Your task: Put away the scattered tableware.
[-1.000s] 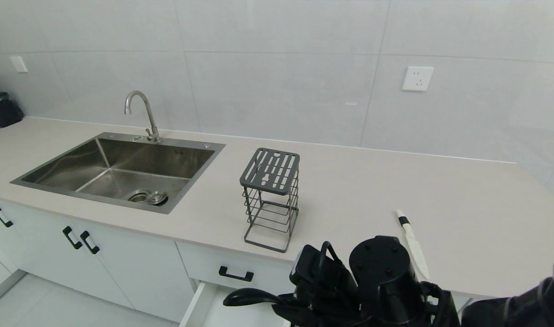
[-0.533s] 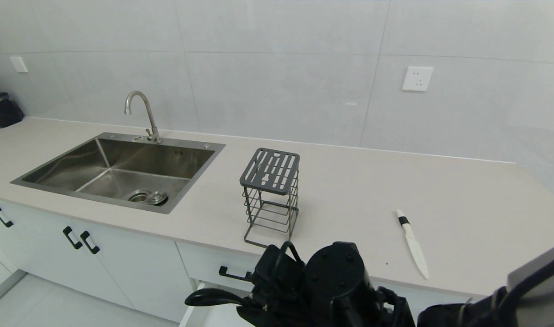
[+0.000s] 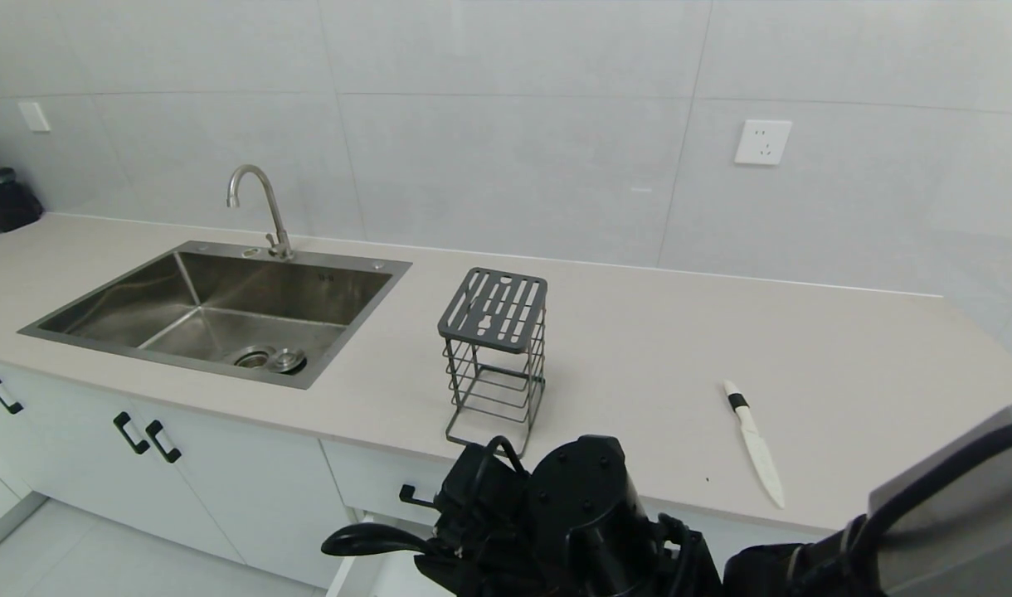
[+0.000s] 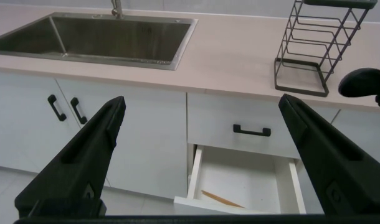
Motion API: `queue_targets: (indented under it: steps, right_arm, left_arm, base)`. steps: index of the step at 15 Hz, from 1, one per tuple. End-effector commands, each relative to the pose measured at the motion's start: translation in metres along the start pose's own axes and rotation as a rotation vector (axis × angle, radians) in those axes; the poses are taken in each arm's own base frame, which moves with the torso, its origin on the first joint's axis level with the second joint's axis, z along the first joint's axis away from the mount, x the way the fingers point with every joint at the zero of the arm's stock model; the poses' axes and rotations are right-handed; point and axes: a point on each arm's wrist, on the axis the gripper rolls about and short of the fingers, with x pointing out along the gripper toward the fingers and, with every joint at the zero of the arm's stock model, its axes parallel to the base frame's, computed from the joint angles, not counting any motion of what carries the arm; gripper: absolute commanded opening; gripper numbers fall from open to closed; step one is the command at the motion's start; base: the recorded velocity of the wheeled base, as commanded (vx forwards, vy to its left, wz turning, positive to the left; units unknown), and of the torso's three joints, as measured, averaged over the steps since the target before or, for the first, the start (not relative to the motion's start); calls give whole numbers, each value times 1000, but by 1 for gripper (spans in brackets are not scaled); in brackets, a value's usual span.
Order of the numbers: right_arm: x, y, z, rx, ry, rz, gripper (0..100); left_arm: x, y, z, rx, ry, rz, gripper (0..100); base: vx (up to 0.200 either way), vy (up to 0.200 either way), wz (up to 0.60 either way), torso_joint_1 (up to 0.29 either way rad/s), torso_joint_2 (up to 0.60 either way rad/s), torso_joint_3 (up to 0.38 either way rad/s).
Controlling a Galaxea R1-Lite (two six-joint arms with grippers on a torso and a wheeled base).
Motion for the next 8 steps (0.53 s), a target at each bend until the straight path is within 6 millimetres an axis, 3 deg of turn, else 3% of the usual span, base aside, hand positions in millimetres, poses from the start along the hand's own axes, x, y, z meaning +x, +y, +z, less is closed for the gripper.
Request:
queue_targets:
  steps: [1,4,8]
  right_arm:
    - [3,0,-1,0,3,2,0]
    - [9,1,0,0,-17,56,0]
    - [11,1,-2,-1,-18,70,0]
  left_arm:
    - [0,0,0,0,2,0,100]
    - [0,0,0,0,2,0,100]
    - [0,0,0,0,2,0,100]
  base:
    - [0,0,0,-163,320,159]
    - [0,0,0,-157,318,149]
    - [0,0,0,-71,160,79]
